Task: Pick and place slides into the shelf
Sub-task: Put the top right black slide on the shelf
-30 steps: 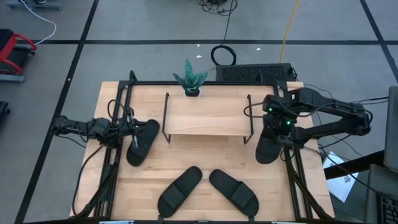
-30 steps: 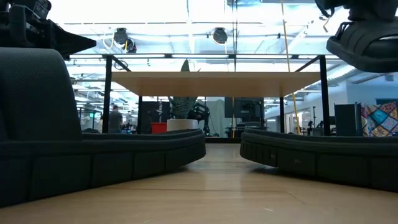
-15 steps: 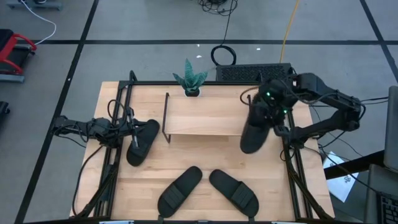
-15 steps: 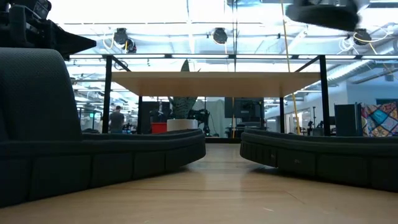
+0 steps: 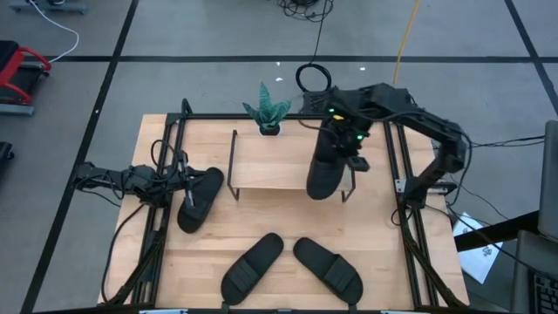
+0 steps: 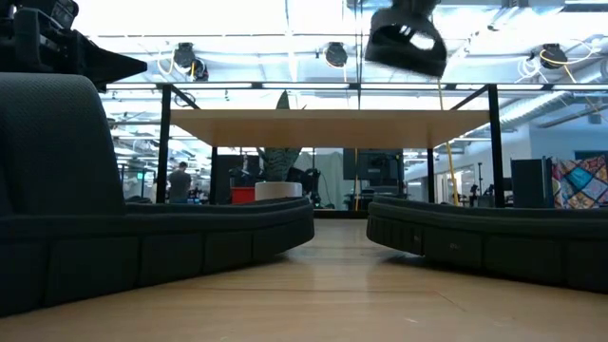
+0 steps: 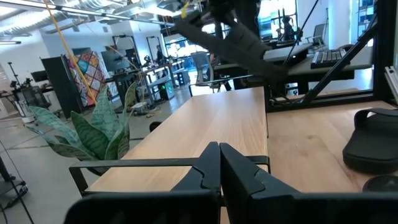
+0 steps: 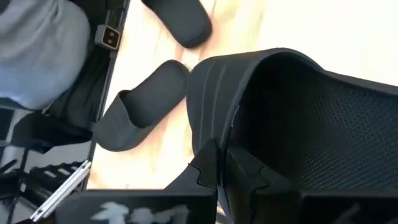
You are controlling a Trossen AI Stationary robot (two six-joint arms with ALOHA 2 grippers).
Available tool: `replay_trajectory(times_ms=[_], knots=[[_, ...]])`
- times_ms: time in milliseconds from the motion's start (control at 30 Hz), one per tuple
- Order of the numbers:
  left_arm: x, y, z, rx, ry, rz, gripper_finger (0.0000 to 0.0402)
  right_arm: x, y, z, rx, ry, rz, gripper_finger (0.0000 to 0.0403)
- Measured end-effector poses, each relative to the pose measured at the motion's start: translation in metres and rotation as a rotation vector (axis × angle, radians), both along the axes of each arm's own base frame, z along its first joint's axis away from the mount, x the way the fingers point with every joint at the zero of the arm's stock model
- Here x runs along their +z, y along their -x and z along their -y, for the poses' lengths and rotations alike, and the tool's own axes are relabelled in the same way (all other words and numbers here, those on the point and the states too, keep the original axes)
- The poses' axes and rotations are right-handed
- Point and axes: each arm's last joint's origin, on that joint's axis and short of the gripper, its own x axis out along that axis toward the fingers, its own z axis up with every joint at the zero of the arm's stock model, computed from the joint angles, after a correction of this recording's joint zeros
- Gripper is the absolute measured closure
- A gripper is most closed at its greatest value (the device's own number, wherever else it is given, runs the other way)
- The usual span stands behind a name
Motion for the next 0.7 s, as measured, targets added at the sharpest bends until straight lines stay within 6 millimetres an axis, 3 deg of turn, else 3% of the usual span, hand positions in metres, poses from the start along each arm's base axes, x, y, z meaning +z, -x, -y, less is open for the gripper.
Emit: replay_trajectory(times_ms=[133, 700], knots=[[0.000, 0.000, 0.000, 0.000, 0.000, 0.000, 0.0401, -0.008, -0.007, 0.007, 0.018, -0.022, -0.005, 0.0403], [0.000, 0.000, 0.000, 0.001, -0.010, -0.002, 0.0401, -0.009, -0.006, 0.015, 0.026, -0.021, 0.012, 0.0403]])
